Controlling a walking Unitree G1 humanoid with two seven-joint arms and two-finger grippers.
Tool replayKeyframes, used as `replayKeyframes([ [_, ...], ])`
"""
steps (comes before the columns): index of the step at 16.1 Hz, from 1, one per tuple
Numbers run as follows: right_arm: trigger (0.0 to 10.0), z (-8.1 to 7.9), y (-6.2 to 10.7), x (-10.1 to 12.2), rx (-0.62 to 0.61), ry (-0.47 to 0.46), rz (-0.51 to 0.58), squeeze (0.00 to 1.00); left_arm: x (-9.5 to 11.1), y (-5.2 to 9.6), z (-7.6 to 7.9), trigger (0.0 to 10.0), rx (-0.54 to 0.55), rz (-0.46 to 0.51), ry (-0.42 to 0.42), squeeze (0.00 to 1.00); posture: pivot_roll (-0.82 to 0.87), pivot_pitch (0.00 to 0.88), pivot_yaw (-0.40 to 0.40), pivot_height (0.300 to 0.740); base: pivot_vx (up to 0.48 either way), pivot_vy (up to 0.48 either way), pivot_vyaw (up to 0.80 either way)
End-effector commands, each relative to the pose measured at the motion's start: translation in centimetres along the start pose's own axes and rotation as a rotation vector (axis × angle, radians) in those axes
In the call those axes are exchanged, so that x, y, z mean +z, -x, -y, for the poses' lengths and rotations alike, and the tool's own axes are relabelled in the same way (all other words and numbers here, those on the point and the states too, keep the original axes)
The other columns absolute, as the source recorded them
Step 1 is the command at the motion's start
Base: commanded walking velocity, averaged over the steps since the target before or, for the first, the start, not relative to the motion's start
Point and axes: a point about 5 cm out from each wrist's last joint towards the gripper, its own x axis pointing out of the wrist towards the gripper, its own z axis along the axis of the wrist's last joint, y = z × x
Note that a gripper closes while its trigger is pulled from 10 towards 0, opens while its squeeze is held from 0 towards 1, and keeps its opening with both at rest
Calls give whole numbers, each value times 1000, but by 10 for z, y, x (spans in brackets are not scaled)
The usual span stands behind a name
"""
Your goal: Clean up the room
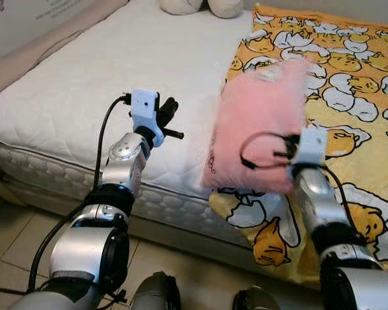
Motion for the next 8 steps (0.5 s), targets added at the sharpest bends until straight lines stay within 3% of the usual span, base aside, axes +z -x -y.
replayKeyframes([
  [1, 10000, 8, 0, -1, -40, -17, -1, 1000, 0, -1, 3, 10000, -9, -8, -4, 0, 39, 0, 32, 700, 0, 0, 0],
  [4, 10000, 13, -5, 5, -46, -20, -1, 1000, -19, -1, 13, 10000, 3, -70, 57, 0, 43, 0, 10, 700, 0, 0, 0],
  [8, 10000, 23, -6, 14, -39, -13, 33, 1000, -17, -5, 15, 10000, 6, -98, 39, 0, 19, 0, 4, 700, 0, 0, 0],
])
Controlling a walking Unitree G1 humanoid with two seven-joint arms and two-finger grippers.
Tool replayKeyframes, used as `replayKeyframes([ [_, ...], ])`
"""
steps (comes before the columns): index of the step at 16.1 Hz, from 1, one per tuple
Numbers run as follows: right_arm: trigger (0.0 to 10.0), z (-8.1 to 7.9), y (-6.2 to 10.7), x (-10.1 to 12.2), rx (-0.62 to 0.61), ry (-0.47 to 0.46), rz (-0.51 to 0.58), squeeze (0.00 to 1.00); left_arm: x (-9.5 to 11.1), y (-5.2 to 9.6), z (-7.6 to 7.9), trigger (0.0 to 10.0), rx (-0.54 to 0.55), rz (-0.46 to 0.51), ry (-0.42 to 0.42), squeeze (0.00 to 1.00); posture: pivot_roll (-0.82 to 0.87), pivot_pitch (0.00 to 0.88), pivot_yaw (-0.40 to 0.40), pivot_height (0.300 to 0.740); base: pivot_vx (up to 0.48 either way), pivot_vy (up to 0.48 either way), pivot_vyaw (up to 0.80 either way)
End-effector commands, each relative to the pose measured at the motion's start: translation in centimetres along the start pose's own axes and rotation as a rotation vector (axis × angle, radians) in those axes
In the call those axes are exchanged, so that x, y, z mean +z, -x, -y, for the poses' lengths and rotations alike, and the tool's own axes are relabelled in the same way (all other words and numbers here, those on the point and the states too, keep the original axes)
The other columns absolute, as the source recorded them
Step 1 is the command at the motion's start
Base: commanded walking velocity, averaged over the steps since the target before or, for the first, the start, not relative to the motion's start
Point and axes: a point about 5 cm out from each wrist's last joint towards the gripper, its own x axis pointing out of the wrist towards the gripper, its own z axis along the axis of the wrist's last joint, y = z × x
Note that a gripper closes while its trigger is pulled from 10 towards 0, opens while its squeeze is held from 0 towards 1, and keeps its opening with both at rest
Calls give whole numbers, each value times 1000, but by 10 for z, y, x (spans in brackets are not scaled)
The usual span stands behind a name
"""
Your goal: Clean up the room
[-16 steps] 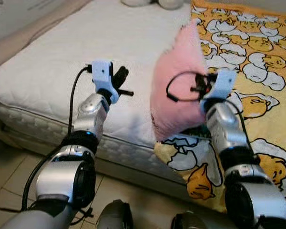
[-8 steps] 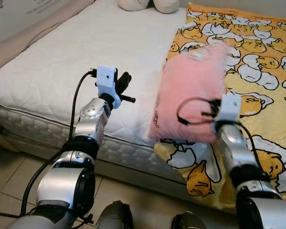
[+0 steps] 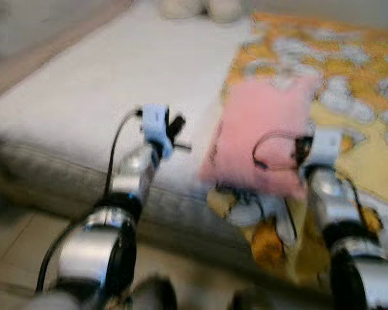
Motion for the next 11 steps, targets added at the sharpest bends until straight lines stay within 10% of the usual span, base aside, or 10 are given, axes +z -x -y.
replayKeyframes([
  [1, 10000, 3, 0, 8, -4, -26, 54, 1000, 8, -4, 1, 10000, 5, 2, -47, 0, -2, 0, 21, 700, 0, 0, 0],
  [3, 10000, 8, 7, 17, -35, -21, 156, 1000, 2, -3, 1, 10000, 54, -31, -190, 0, -27, 0, 40, 700, 0, 0, 0],
  [4, 10000, 8, 10, 19, -49, -28, 186, 1000, 3, -3, 2, 10000, 67, -22, -243, 608, -35, 0, 42, 700, 0, 0, 0],
  [5, 10000, 4, 14, 20, -51, -20, 220, 1000, 5, -5, 4, 10000, 76, -5, -272, 1000, -43, 0, 46, 700, 0, 0, 0],
  [11, 10000, -7, 31, 14, -32, -16, 273, 1000, -2, 3, 13, 10000, 78, 70, -245, 1000, -59, 0, 50, 700, 0, 0, 0],
])
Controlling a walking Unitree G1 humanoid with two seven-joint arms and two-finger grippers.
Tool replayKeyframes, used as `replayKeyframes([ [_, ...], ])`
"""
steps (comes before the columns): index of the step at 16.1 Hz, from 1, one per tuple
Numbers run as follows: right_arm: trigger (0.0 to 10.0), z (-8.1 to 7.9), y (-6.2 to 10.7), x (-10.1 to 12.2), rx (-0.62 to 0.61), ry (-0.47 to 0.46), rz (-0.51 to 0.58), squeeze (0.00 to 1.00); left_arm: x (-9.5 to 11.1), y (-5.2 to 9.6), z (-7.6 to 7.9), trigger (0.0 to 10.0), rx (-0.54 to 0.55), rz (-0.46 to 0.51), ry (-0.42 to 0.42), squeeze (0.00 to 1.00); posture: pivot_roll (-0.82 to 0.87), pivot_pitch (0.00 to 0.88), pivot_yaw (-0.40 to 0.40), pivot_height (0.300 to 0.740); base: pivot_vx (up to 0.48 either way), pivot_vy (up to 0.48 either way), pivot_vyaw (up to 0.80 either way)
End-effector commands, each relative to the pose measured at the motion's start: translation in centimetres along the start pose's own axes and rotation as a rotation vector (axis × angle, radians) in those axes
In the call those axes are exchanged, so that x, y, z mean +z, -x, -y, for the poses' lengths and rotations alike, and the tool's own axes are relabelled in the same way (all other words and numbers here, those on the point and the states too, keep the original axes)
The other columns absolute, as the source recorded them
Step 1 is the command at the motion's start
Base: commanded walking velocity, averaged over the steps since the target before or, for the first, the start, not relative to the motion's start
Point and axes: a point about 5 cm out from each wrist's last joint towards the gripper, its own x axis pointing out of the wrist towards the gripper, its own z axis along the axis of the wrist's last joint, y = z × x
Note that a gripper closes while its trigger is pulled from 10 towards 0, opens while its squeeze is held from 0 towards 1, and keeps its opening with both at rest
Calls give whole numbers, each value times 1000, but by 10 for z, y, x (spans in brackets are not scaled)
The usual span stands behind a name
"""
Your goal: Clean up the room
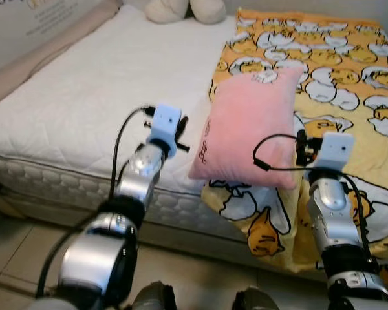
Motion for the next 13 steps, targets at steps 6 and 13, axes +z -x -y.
replayKeyframes([
  [6, 10000, -12, -4, 16, 96, 55, 17, 1000, 7, -4, 19, 10000, -36, 38, 175, 1000, -78, 0, 53, 700, 0, 0, -105],
  [13, 10000, -5, -9, 17, 64, 98, -9, 1000, 3, -4, 15, 10000, 15, 15, 261, 1000, -80, 0, 34, 696, 0, 0, -221],
])
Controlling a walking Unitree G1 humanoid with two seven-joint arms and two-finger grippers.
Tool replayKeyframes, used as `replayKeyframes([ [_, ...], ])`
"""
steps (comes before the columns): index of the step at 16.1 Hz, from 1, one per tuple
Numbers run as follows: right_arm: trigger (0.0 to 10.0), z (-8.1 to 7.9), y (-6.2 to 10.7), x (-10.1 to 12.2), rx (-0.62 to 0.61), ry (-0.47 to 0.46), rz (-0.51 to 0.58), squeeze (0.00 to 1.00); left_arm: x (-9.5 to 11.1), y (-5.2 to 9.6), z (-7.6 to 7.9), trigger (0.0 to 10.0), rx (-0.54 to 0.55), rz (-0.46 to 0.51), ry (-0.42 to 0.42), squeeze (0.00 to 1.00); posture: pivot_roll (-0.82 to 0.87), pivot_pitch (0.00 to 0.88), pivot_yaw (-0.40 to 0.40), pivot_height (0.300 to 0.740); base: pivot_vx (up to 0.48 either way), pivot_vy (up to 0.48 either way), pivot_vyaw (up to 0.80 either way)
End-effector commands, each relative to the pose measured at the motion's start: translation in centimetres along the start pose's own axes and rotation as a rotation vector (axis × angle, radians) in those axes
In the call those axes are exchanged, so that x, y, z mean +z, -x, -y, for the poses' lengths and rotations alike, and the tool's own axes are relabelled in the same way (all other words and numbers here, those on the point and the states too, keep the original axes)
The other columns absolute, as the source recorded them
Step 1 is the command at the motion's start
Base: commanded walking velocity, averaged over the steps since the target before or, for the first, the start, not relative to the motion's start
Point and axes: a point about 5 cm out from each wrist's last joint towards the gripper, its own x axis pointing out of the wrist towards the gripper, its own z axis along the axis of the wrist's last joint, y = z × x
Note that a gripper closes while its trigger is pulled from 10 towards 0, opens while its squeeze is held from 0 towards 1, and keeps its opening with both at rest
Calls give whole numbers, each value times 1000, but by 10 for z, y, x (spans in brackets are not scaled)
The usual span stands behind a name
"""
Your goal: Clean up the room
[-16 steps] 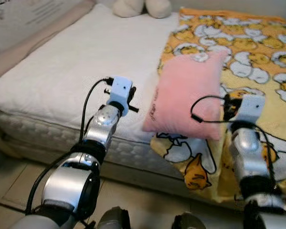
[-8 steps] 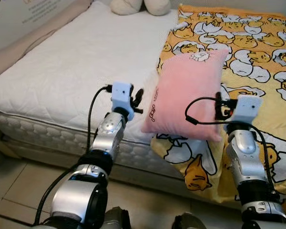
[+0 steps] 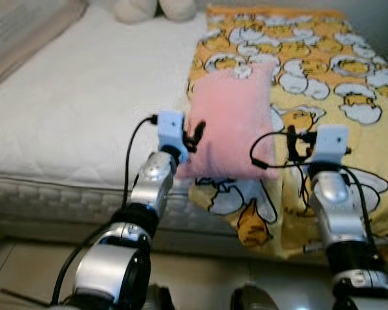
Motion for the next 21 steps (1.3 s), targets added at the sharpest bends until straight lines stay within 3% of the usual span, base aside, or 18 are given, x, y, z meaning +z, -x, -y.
replayKeyframes([
  [1, 10000, 0, -4, 5, -8, -10, 2, 1000, -2, 2, -4, 10000, 24, -10, 22, 1000, -81, 0, 30, 696, 0, 0, 0],
  [5, 10000, -6, -8, 5, 2, -11, -6, 1000, 1, 0, 0, 10000, 10, 2, -16, 965, -76, 0, 21, 696, 0, 0, 0],
  [6, 10000, -7, -10, 8, 9, -25, 2, 0, 7, -4, 1, 10000, 12, 11, -19, 0, -77, 0, 22, 696, 0, 0, 0],
  [11, 10000, -18, -23, 20, 45, -150, 3, 0, 22, -18, -3, 10000, 76, -3, 65, 0, -94, 0, 32, 696, 0, 0, 0],
  [14, 10000, -23, -30, 25, 73, -125, 19, 0, 31, -23, -6, 10000, 79, 0, 62, 0, -103, 9, 50, 696, 0, 0, 0],
  [17, 10000, -30, -35, 28, 110, -174, 6, 0, 31, -22, -17, 10000, 144, -29, 76, 0, -105, 64, 57, 696, 0, 0, 0],
  [18, 10000, -40, -40, 31, 150, -237, -19, 0, 29, -22, -22, 10000, 178, -58, 121, 0, -121, 103, 58, 696, 0, 0, 0],
  [21, 10000, -55, -47, 29, 177, -317, -76, 0, 19, -22, -15, 10000, 166, -132, 155, 0, -159, 168, 65, 696, 0, 0, 0],
])
